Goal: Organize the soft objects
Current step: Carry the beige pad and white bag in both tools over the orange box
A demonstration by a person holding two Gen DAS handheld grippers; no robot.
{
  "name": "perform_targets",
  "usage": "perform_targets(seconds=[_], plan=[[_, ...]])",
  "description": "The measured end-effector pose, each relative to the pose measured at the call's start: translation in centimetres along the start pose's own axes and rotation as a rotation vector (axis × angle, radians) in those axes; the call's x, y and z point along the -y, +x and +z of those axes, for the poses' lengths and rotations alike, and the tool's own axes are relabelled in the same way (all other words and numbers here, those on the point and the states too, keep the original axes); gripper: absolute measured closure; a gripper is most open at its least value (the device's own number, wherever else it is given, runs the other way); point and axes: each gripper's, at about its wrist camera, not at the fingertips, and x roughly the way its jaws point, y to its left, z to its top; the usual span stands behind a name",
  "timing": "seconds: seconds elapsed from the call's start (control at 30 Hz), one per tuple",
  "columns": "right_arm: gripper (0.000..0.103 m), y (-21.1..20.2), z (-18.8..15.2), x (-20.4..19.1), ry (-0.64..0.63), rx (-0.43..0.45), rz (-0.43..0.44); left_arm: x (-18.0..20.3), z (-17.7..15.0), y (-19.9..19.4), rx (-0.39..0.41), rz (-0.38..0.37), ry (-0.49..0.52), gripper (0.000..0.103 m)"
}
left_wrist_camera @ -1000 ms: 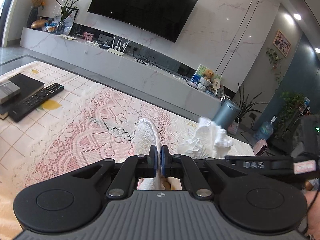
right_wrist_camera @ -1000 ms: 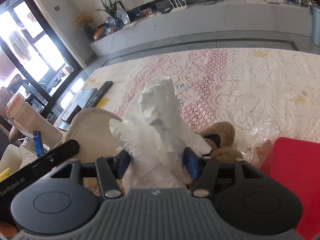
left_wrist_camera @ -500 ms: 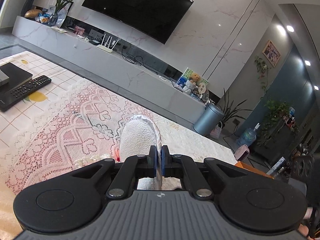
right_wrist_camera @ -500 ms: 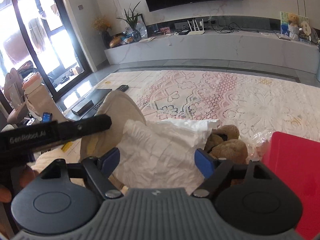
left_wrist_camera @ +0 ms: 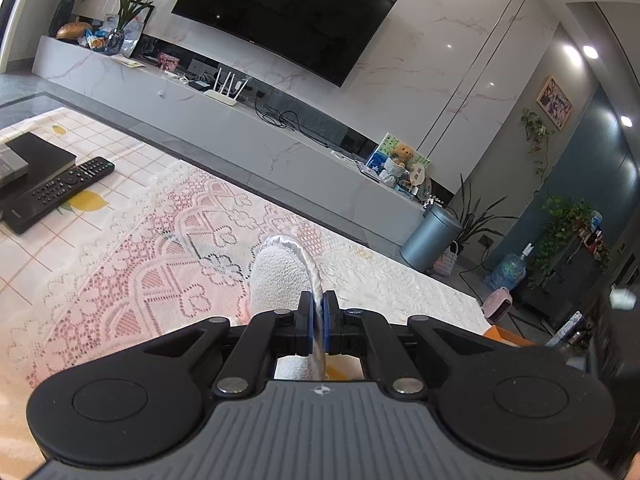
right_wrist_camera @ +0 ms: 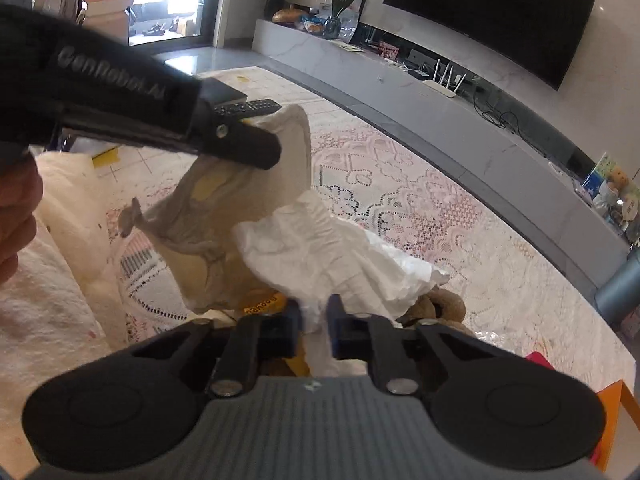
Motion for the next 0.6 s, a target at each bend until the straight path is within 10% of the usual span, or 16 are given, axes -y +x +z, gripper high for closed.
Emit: perform_targets(seconds=[0.43,0.6], plan=[[0.093,7.1,4.6,4.9,0.021,-0.179,0.025,-1.6,0.2,1.3,-0.038,0.028,-0.025,0.098],[0.043,6.2,4.9,3.6,-0.135,-0.148,-0.03,-1.8,0.2,1.5,-0.039,0.02,-0.028,0.098]])
